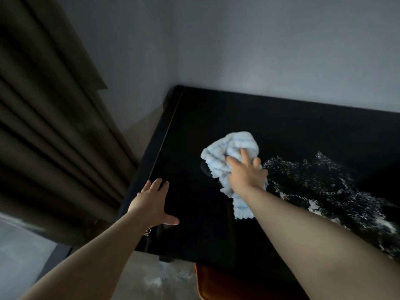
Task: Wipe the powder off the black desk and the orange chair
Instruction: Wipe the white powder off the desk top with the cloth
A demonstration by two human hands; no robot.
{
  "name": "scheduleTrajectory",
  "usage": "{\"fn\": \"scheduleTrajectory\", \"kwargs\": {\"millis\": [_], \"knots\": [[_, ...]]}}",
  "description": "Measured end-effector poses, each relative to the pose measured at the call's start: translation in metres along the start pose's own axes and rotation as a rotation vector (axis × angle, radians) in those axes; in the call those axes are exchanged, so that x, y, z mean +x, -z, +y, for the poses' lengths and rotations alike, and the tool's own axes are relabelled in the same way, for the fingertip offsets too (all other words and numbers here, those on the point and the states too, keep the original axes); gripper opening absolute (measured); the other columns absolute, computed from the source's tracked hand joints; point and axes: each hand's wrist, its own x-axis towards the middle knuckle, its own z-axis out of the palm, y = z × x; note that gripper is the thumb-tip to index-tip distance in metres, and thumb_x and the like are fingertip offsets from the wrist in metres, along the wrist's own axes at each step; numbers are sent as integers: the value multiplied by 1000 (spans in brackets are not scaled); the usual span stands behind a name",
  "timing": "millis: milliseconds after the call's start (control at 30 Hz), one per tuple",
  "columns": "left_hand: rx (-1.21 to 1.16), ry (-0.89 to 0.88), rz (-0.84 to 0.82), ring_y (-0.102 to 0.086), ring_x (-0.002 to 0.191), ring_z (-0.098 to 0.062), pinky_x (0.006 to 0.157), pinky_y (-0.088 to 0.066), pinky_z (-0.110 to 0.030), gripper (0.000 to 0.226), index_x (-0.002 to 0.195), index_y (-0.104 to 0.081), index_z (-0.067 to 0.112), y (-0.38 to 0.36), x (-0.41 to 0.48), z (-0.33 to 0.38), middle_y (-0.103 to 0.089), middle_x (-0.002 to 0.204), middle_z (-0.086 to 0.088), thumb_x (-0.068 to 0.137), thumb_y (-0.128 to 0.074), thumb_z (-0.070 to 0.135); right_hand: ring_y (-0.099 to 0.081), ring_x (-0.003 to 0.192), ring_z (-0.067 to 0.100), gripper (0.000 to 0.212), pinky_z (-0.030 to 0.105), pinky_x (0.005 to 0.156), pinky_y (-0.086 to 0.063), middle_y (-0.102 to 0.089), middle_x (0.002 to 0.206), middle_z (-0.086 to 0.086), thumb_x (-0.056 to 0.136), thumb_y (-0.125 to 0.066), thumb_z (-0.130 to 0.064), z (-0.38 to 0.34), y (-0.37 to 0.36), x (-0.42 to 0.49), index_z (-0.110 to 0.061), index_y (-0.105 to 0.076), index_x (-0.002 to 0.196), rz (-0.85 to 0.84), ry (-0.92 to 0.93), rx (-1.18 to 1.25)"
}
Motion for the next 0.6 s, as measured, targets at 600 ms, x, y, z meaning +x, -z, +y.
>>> {"fn": "scheduleTrajectory", "kwargs": {"millis": [600], "knots": [[-215, -120, 56, -13, 145, -23, 114, -26, -41, 69, 150, -12, 15, -1, 8, 113, -15, 157, -1, 90, -46, 13, -24, 131, 30, 48, 48, 96, -38, -2, 156, -5, 92, -49, -40, 79, -8, -73, -41, -31, 137, 43, -93, 21]]}}
